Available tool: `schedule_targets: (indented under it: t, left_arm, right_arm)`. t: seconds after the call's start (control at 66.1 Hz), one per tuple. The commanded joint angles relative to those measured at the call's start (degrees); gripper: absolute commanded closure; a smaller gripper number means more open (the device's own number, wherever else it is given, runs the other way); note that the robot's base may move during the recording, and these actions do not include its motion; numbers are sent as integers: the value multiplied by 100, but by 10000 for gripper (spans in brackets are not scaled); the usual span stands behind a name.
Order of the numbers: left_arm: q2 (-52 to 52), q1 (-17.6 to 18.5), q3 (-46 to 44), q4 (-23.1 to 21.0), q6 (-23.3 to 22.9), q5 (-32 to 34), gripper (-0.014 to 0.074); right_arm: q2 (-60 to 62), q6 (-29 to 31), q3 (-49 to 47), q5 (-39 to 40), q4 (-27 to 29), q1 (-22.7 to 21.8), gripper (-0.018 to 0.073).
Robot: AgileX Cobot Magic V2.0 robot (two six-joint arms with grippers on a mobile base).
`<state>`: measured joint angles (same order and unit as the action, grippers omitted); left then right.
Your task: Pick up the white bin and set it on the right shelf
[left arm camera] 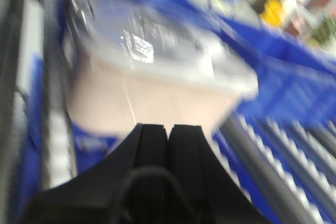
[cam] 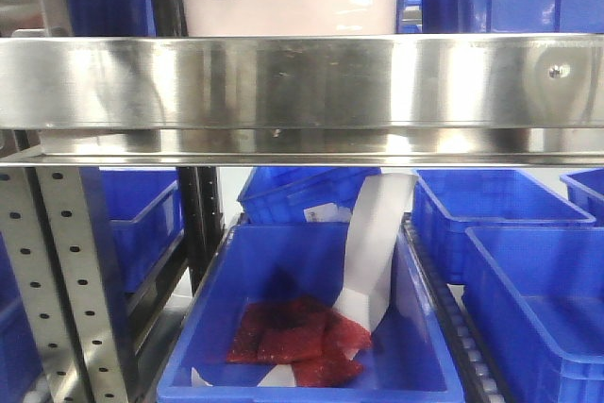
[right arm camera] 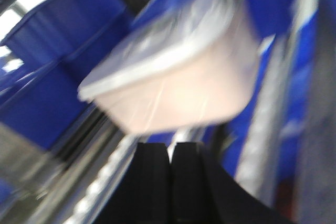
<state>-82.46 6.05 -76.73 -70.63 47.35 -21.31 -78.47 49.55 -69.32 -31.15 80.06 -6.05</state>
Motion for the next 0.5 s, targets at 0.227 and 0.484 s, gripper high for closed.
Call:
schedule_targets:
  t: [0.227,0.484]
  left_arm:
    - [755,644,-165,933,-46,1947,715]
    - [1417,632,729,1039,722,2707,715]
  right_arm:
    - [1393,106,-218,2446,-1940,473,496]
    - [2087,106,184,2511,-2282,505,496]
